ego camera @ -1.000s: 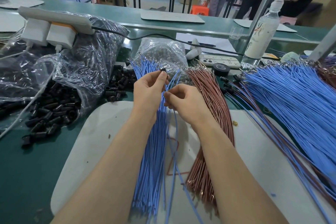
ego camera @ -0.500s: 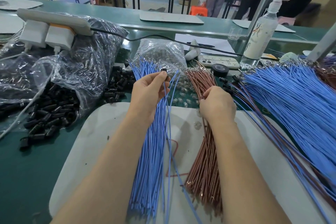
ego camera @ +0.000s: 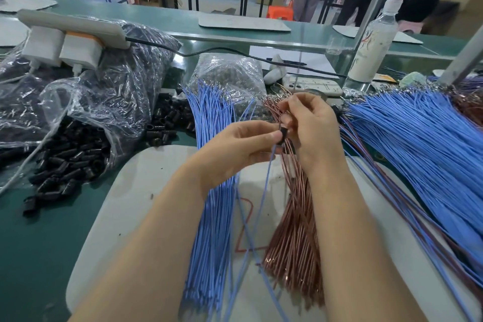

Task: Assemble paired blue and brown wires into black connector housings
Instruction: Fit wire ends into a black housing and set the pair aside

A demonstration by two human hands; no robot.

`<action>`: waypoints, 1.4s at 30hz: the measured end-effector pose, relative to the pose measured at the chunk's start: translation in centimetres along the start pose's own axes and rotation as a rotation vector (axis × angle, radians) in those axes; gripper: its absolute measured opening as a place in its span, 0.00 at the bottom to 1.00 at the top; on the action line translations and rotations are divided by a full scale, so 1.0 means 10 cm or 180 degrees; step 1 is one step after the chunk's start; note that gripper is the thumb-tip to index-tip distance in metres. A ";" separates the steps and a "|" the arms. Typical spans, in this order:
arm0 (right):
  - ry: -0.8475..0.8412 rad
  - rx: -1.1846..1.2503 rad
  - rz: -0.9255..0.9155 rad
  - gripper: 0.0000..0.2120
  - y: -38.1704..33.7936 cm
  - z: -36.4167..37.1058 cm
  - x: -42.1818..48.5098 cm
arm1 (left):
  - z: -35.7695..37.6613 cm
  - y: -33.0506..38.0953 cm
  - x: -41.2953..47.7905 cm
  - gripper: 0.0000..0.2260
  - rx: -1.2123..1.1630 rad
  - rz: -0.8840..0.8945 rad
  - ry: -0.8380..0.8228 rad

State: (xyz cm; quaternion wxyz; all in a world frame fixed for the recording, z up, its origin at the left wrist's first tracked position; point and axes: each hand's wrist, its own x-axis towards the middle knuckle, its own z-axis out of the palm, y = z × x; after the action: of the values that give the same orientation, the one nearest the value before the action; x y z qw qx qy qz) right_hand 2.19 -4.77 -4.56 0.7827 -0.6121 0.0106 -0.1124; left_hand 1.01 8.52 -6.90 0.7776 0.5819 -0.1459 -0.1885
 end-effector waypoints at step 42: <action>0.0368 0.0111 -0.0881 0.08 -0.03 -0.01 -0.06 | -0.05 -0.10 0.08 0.10 0.2252 0.1252 0.1481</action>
State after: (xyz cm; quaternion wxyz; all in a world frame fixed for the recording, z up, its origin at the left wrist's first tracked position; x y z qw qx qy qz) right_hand 1.52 -4.81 -4.40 0.7683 -0.5865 -0.0308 -0.2544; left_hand 1.84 8.32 -8.01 0.5643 0.7994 -0.1304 0.1594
